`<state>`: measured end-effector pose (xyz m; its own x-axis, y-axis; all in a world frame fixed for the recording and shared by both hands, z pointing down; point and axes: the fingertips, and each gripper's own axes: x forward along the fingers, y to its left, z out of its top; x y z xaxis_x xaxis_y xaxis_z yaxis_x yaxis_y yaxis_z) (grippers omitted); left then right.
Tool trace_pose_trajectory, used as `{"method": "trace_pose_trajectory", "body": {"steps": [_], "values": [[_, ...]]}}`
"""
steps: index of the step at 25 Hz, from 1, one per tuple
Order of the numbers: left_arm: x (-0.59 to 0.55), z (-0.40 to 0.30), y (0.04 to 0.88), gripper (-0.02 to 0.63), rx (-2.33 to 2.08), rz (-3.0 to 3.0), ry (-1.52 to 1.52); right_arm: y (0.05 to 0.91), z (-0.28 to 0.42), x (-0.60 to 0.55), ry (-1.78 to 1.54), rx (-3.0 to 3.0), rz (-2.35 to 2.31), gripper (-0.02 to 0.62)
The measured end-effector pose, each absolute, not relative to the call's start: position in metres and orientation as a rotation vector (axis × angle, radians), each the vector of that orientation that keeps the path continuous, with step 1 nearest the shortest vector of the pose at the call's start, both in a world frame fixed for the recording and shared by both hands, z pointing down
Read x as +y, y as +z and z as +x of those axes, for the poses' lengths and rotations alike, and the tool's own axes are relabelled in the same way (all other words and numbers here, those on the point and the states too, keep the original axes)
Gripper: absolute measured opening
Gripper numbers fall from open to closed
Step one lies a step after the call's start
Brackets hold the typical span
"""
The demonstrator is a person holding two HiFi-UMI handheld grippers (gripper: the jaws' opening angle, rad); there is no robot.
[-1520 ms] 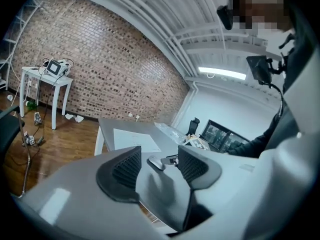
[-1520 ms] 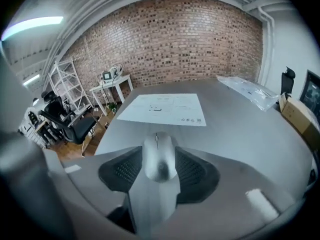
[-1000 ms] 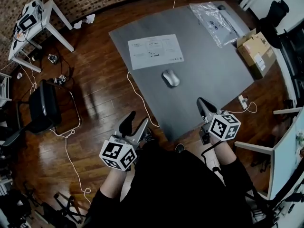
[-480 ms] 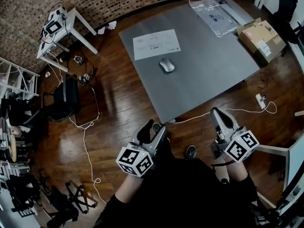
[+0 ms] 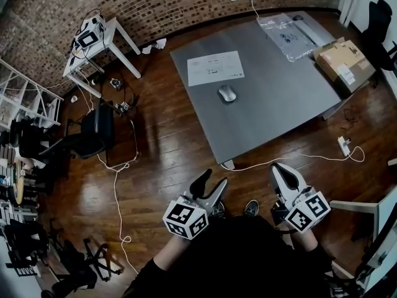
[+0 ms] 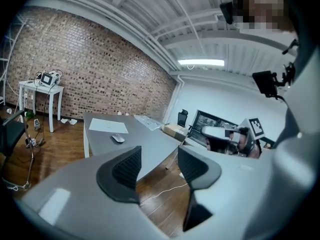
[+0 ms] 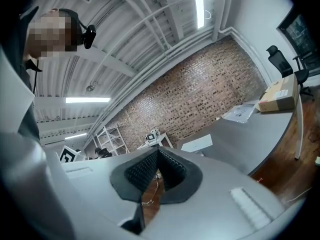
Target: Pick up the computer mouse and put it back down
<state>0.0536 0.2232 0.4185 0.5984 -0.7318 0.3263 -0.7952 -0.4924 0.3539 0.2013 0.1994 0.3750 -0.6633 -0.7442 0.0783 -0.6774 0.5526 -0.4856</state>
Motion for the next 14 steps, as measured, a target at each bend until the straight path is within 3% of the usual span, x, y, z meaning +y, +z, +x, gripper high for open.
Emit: {"method": "trace_pose_trajectory", "body": {"steps": [14], "values": [[0.237, -0.008, 0.408, 0.215, -1.26, 2.362, 0.094, 0.363, 0.131, 0.209, -0.68, 2.766, -1.203, 0.0]]}}
